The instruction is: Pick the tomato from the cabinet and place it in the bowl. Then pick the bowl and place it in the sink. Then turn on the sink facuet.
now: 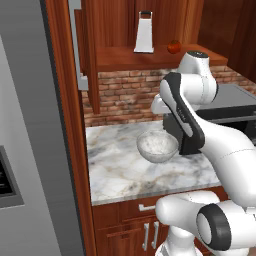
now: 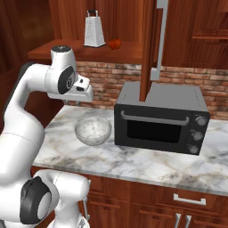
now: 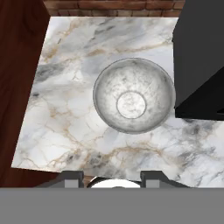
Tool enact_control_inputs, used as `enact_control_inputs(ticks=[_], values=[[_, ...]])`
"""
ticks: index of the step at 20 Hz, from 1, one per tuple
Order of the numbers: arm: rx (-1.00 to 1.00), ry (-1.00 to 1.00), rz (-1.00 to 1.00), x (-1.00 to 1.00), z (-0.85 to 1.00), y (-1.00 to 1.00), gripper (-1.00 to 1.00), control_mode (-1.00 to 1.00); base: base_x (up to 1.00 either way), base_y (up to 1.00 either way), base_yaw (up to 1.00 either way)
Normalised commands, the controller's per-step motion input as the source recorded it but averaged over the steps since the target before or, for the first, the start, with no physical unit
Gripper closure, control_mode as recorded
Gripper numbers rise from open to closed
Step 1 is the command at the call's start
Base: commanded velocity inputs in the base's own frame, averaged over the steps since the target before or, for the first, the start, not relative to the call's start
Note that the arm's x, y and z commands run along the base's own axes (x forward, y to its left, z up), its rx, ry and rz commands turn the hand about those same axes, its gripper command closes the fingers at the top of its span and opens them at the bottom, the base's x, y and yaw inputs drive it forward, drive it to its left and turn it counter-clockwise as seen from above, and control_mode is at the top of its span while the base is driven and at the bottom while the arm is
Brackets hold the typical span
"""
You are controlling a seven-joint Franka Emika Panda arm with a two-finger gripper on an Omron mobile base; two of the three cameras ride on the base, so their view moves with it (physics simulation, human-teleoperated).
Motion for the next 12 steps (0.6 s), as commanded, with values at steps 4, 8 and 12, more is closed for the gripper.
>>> enact_control_inputs(ticks=[4,8,12], values=[[0.02,0.0,-0.02,0.0,0.0,-0.07,-1.0,-1.0,0.0,0.0,0.0],[0.0,0.0,-0.01,0.01,0.0,0.01,-1.0,-1.0,0.0,0.0,0.0],[-0.01,-0.18,-0.01,0.0,0.31,-0.01,-1.0,-1.0,0.0,0.0,0.0]])
